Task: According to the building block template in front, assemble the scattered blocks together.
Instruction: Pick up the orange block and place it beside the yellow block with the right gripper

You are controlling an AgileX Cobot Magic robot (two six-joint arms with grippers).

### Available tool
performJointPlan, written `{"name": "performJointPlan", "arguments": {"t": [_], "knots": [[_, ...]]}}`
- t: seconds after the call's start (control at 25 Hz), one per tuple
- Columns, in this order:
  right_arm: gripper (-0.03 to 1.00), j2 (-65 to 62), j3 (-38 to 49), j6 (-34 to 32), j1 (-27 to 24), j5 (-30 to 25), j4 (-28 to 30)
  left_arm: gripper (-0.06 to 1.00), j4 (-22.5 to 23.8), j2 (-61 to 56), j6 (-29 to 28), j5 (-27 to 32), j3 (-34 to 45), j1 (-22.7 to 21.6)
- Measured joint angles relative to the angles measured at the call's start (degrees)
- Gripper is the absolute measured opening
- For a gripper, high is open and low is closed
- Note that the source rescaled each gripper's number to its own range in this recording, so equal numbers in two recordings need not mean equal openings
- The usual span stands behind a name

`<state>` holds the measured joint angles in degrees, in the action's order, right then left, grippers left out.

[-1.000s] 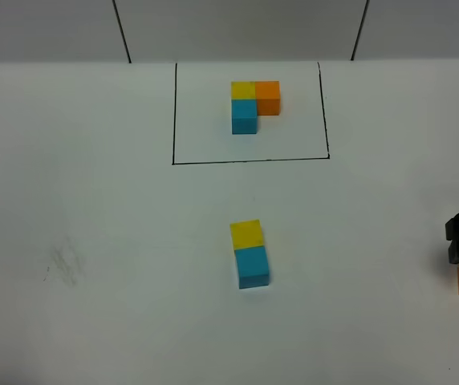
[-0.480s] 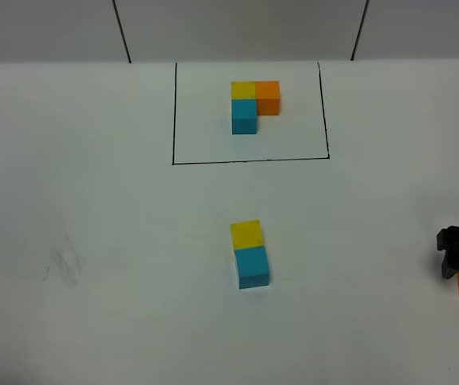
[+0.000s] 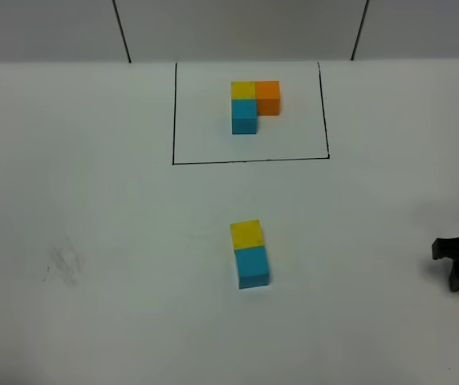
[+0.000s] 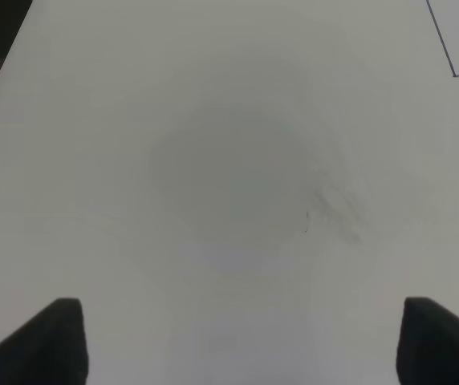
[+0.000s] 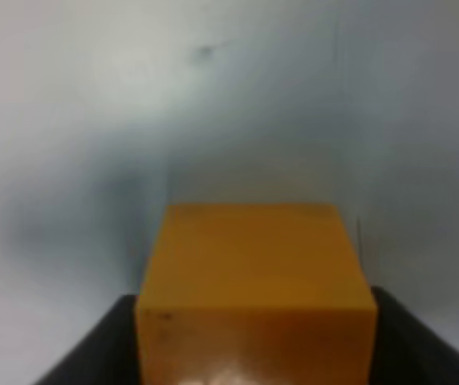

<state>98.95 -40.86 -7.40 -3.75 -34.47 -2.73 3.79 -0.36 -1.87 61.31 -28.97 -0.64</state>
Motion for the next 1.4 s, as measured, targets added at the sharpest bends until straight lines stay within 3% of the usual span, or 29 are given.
{"name": "performJointPlan", "arguments": {"t": [0.04, 0.32, 0.72, 0.88, 1.08, 1.4], "knots": [[0.23, -0.01, 0.0, -0.04, 0.0, 0.0, 0.0, 0.65, 0.0, 0.0, 0.0, 0.0, 0.0, 0.0], [0.25, -2.26, 0.0, 5.51, 0.98, -0.28, 1.28, 0.65, 0.0, 0.0, -0.13, 0.0, 0.0, 0.0], [0.25, -2.9, -10.78, 46.32, 13.39, -5.51, -0.74, 0.65, 0.0, 0.0, -0.18, -0.02, 0.0, 0.0], [0.25, 1.23, -17.7, 57.52, 18.99, -9.64, 0.53, 0.65, 0.0, 0.0, -0.12, -0.02, 0.0, 0.0], [0.25, 7.88, -25.38, 63.83, 25.42, -13.25, 1.78, 0.65, 0.0, 0.0, -0.12, -0.02, 0.0, 0.0], [0.25, 16.64, -37.97, 65.98, 33.24, -19.03, 5.44, 0.65, 0.0, 0.0, -0.12, -0.02, 0.0, 0.0]]}}
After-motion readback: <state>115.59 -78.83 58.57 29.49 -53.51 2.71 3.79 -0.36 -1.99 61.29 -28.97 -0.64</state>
